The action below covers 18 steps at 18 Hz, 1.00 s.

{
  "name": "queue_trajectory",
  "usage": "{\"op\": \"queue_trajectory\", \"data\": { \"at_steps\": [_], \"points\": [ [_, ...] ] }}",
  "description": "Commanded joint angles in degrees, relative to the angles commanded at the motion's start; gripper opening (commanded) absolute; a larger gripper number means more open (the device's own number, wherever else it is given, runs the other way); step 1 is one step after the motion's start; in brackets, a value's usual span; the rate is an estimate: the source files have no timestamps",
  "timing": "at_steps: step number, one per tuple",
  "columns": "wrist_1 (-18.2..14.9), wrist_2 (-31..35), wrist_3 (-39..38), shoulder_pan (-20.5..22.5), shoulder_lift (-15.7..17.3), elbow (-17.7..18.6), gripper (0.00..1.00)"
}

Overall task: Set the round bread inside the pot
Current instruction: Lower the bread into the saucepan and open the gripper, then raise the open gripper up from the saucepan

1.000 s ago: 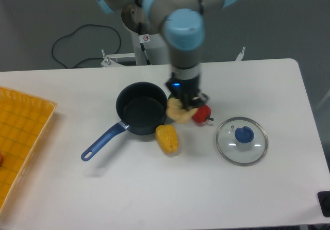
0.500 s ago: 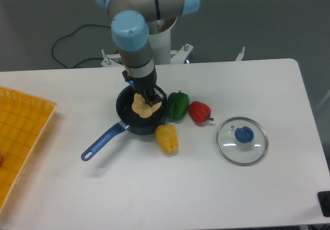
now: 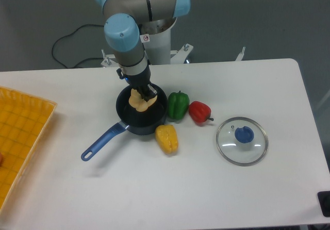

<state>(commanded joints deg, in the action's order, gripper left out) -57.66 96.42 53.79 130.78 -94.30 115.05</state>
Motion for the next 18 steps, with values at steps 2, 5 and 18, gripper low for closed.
{"op": "queue_trajectory", "data": {
  "at_steps": [2,5,18],
  "points": [
    [0.09,0.0,0.0,0.0,-0.09,-0.18,0.68],
    [0.0,0.09,0.09,0.0,-0.18,-0.44,0.72],
    [-0.26,-0.52,0.53,7.55,-4.83,-10.01,1.0]
  ]
}}
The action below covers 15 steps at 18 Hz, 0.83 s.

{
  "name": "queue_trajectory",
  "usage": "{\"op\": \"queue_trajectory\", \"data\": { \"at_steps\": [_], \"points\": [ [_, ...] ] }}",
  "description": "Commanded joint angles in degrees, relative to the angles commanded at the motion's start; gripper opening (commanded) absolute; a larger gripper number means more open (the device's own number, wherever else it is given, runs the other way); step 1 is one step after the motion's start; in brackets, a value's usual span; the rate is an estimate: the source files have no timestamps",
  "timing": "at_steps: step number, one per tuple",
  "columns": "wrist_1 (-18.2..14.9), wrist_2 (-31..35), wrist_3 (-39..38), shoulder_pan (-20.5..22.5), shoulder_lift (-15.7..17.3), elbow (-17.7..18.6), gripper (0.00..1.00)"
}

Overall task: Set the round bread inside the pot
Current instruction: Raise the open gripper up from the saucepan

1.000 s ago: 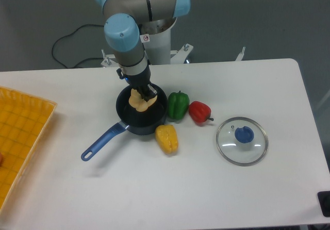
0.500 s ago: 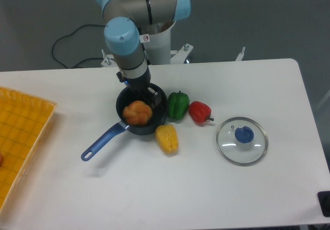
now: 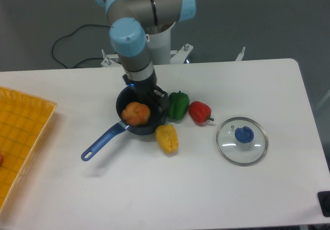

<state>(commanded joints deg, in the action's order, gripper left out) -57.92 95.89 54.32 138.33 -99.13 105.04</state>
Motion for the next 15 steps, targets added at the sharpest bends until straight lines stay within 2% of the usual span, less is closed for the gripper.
{"op": "queue_trajectory", "data": {
  "at_steps": [5,8,10,15],
  "points": [
    [0.0,-0.79,2.19,5.62,-5.53,-6.42,1.0],
    [0.0,-2.99,9.46,10.45,-9.05,-9.93,1.0],
    [-0.09,-2.82,13.52,12.66,-10.9,-11.52,1.0],
    [-0.09,-3.25,15.73,16.79,-14.15,-14.16,1.0]
  ]
}}
